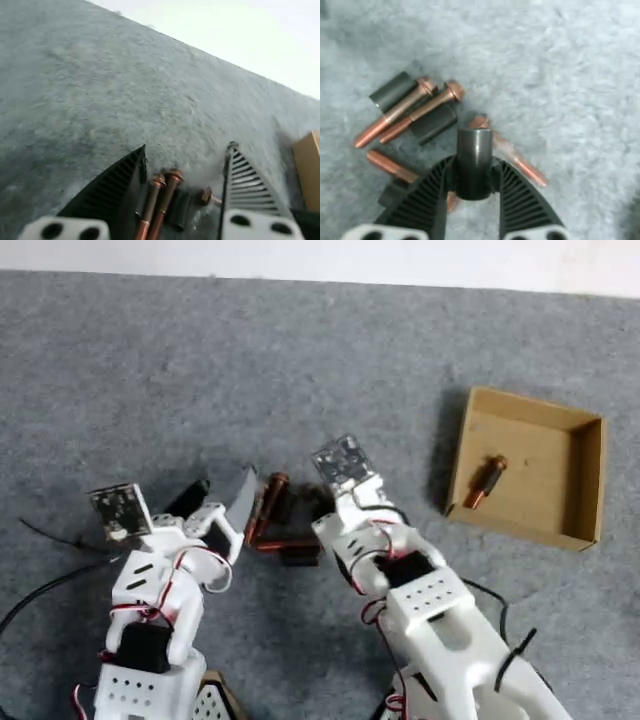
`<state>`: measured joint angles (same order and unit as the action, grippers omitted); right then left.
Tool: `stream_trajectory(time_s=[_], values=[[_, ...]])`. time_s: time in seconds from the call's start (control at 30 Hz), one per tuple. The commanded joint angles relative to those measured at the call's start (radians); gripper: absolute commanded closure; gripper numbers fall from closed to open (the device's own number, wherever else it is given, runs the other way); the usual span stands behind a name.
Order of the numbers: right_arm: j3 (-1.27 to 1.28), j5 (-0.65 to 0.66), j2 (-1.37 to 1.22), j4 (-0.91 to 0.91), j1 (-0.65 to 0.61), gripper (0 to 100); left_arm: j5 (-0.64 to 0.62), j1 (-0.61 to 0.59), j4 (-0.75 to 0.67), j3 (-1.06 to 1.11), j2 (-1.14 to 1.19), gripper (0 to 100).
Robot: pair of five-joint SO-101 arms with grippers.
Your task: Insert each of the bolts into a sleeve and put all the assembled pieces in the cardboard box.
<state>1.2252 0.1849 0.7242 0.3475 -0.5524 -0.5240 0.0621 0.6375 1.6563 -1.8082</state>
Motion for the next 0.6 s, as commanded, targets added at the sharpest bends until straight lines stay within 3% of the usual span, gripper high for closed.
stream_trajectory(time_s=[0.0,0.23,0.57], values=[[0.021,0.006,0.082,-0.028,0.022,99.4,0.046,0.077,0.035,-0.022,0.007,76],[0.093,0.006,0.182,-0.028,0.022,99.4,0.126,0.214,0.061,-0.134,0.343,73],[0.143,0.006,0.234,-0.028,0.024,99.4,0.15,0.206,0.038,-0.527,1.17,73]])
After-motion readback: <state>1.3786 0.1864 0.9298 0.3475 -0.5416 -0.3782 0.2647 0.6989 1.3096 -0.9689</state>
